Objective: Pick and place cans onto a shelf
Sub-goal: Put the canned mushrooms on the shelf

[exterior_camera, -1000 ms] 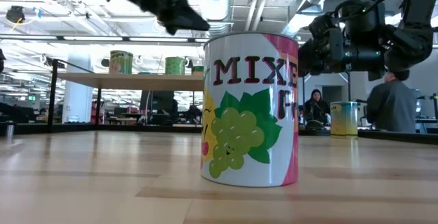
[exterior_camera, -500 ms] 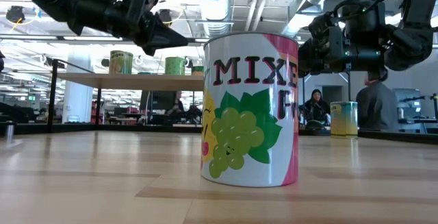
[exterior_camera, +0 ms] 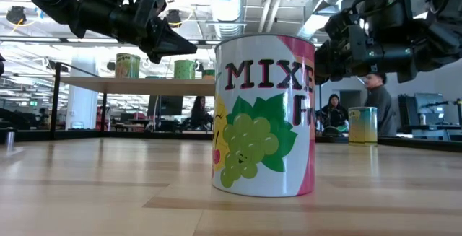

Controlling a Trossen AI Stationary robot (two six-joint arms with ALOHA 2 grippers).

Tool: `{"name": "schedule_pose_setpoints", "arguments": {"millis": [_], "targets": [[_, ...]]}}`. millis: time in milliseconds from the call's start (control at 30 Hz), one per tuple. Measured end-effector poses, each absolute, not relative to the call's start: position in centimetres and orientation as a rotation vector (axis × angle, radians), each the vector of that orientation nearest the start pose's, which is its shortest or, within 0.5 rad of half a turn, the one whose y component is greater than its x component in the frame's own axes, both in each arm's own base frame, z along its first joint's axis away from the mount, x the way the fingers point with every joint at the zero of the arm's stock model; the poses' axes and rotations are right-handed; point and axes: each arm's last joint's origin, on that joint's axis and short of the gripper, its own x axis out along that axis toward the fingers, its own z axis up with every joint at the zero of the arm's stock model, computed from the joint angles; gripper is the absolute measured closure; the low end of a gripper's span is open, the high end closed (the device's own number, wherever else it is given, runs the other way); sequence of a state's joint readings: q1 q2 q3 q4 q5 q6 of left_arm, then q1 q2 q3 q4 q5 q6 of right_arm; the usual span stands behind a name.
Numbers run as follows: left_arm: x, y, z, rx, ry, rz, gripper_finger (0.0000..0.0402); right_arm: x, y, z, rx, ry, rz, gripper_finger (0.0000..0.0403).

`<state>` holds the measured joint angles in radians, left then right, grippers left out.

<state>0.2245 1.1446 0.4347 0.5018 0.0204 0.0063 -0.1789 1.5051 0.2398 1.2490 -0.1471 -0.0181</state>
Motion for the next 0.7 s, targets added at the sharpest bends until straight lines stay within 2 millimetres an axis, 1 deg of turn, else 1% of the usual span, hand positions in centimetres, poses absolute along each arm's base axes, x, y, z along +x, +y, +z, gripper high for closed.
{"name": "schedule_pose_setpoints", "arguments": {"millis": [133, 400, 500, 600, 700], "targets": [[22.5, 5.1, 20.9, -0.02, 0.217, 0.203, 0.0401, 22.7, -3.5, 15.0, -0.021, 0.015, -0.04, 0.039], [22.4, 5.1, 20.8, -0.011, 0.228, 0.202, 0.0401, 22.9, -4.5, 15.5, -0.052, -0.015, -0.08, 0.0391], [22.4, 5.1, 20.8, -0.006, 0.229, 0.202, 0.0401, 23.6, -4.9, 16.2, -0.079, -0.04, -0.081, 0.0391], [22.4, 5.0, 20.8, -0.005, 0.229, 0.197, 0.0401, 24.6, -5.3, 17.1, -0.122, -0.05, -0.041, 0.0392], [22.5, 5.0, 20.8, -0.003, 0.228, 0.168, 0.0401, 25.8, -5.6, 18.1, -0.144, 0.002, -0.007, 0.0392]]}}
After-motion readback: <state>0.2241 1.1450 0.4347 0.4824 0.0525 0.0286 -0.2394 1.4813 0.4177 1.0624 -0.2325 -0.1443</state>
